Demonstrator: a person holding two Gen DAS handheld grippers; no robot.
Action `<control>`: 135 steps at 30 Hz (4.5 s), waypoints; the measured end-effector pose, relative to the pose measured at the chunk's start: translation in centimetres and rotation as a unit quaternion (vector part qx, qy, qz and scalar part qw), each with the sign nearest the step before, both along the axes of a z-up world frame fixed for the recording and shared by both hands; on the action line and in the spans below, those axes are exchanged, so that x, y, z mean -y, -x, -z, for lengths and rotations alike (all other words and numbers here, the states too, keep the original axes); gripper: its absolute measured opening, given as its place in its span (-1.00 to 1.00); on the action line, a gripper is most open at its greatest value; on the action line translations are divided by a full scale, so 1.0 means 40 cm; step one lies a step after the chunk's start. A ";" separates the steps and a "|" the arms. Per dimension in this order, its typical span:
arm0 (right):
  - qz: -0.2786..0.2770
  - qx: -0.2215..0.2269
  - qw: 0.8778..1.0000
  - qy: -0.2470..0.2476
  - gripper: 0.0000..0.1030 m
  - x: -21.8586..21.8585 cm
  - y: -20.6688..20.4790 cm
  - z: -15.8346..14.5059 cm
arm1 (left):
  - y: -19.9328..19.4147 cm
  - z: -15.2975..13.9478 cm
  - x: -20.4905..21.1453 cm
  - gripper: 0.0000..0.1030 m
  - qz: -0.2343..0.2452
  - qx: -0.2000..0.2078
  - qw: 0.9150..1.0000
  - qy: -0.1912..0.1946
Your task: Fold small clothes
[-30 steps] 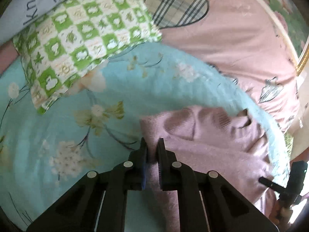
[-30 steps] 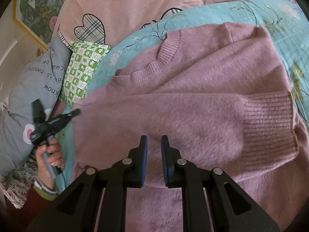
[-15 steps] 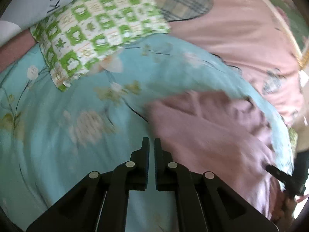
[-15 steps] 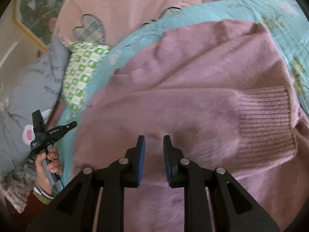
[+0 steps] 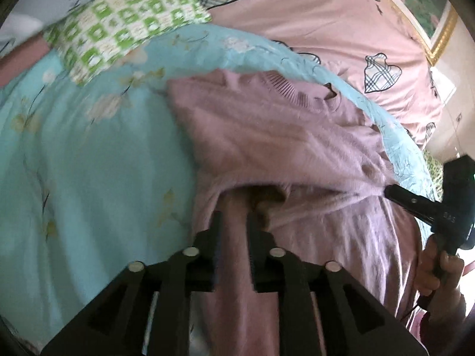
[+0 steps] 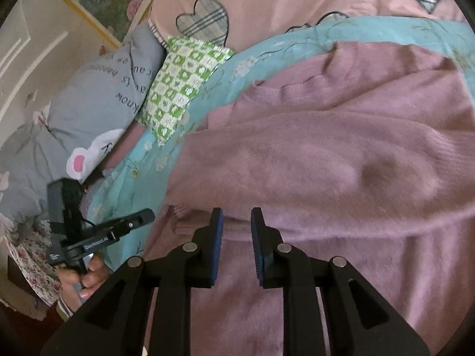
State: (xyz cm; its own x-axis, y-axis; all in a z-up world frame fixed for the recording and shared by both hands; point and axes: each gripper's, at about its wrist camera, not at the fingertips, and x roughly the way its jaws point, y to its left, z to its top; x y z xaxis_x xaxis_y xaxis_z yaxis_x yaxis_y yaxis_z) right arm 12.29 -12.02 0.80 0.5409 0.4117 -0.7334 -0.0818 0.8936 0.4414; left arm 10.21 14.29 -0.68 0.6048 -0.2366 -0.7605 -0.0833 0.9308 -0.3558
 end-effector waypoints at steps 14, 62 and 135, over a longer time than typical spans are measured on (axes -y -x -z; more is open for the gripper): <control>0.164 -0.013 0.985 0.045 -0.26 0.265 0.402 -0.018 | 0.308 0.088 0.007 -0.33 0.008 -0.065 0.997 0.047; 0.141 -0.081 0.915 0.370 -0.18 0.093 0.589 0.049 | 0.434 0.161 0.202 -0.19 0.048 -0.080 0.996 0.000; 0.112 0.118 0.975 -0.149 -0.85 0.431 0.312 -0.215 | 0.192 -0.236 0.036 -0.93 0.080 0.178 0.977 0.082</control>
State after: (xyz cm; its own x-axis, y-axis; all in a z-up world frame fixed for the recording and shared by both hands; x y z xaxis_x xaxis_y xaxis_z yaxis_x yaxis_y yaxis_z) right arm -0.21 -29.26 9.38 0.7815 0.4394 -0.4430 -0.0296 0.7352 0.6772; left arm 2.51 12.86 8.75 0.7694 -0.4518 -0.4515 0.2163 0.8494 -0.4814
